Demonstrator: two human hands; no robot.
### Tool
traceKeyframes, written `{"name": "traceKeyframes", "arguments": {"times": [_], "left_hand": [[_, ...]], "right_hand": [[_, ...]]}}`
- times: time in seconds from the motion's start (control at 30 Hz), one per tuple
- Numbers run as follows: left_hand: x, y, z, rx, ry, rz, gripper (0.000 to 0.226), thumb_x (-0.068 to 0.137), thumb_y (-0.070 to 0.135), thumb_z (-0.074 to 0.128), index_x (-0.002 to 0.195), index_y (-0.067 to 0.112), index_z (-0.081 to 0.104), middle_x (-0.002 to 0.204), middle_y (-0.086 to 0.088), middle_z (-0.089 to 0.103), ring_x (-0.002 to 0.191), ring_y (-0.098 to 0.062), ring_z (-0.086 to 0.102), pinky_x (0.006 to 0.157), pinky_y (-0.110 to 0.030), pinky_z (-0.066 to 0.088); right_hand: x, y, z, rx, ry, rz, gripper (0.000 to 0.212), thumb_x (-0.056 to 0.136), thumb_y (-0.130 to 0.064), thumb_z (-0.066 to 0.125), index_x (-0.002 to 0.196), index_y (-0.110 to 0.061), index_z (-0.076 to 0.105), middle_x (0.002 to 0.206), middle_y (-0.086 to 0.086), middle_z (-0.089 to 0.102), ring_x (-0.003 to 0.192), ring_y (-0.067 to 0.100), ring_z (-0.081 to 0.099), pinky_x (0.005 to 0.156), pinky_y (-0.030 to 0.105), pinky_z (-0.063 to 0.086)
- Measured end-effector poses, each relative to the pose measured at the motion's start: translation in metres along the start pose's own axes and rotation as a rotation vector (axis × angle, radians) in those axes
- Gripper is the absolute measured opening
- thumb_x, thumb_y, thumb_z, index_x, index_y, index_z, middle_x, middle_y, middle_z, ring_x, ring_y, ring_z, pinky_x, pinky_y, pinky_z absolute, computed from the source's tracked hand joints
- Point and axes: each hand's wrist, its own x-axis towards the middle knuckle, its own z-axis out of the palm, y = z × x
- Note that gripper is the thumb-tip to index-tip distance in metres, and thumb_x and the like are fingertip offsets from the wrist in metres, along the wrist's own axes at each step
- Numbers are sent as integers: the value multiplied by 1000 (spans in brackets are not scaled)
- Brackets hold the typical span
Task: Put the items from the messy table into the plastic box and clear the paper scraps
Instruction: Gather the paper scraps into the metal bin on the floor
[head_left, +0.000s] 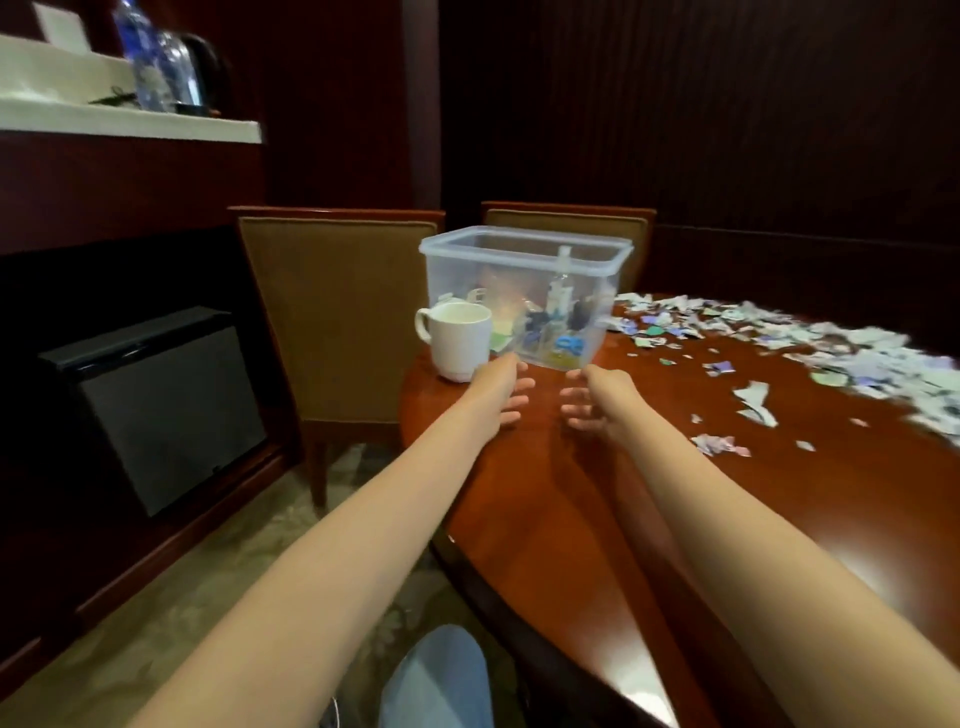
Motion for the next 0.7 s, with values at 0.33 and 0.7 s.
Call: {"name": "traceKeyframes", "arguments": {"times": [0.33,0.7], "left_hand": [[11,-14,124,159,-196,8,36,100,26,31,125,13,54,124,-6,61,108,-20,57,89,-29,44],[31,-45,222,380,-283,316,29,97,29,41,115,15,58,113,-3,61,106,-20,56,90,-32,47]], "right_hand": [[14,10,-123,68,299,110,31,100,-18,36,124,-8,54,121,13,60,102,23,61,68,26,52],[22,36,-242,-165,699,-127,29,98,-19,40,112,-11,64,98,5,63,76,16,57,69,27,49]]}}
